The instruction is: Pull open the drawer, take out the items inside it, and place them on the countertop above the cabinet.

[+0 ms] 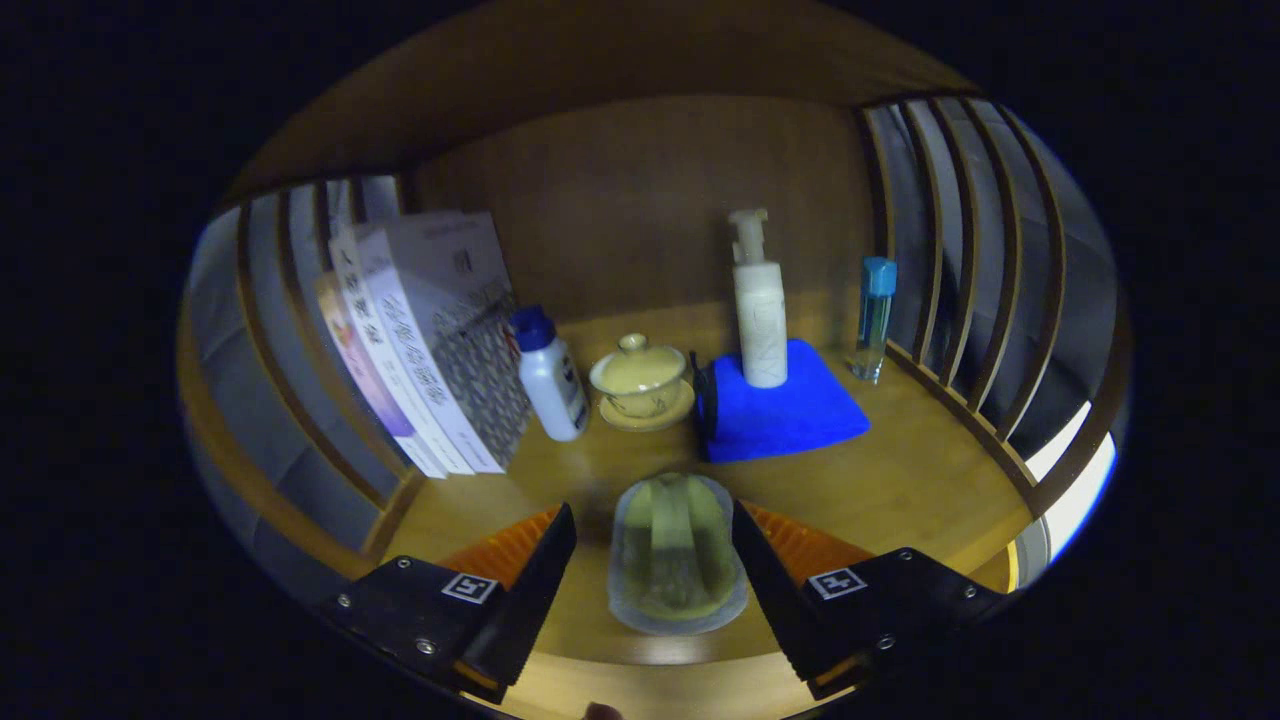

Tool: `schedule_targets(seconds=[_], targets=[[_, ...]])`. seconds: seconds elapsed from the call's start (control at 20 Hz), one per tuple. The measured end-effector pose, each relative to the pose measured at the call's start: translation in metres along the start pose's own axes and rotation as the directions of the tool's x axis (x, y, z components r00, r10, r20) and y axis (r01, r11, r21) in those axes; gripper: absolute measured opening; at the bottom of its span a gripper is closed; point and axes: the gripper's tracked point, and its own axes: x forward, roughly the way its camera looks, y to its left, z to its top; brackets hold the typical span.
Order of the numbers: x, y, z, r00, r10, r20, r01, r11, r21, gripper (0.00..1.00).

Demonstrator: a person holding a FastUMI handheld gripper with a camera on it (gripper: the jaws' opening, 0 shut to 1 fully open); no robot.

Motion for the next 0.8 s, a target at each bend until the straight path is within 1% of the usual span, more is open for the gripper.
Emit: schedule_targets(seconds=[0.1,0.2,0.3,0.4,0.6,0.7,0.8], targets=[[-0.032,0.006,0.012,0.997,0.006,0.081,-0.001,0.998,-0.056,0.96],[-0.067,0.019,0.022,0.986,0.023,0.163,-0.005,0.994,-0.110,0.96],[-0.103,0.036,0.028,0.970,0.057,0.236,-0.022,0.989,-0.149,0.96],[-0.142,0.049,0.029,0.946,0.089,0.312,-0.036,0.984,-0.173,0.96],[-0.210,0.064,0.009,0.904,0.139,0.404,-0.073,0.982,-0.175,0.96],[-0.238,0.062,-0.011,0.894,0.153,0.422,-0.083,0.980,-0.179,0.96],[-0.257,0.055,-0.037,0.892,0.150,0.427,-0.080,0.981,-0.177,0.96]])
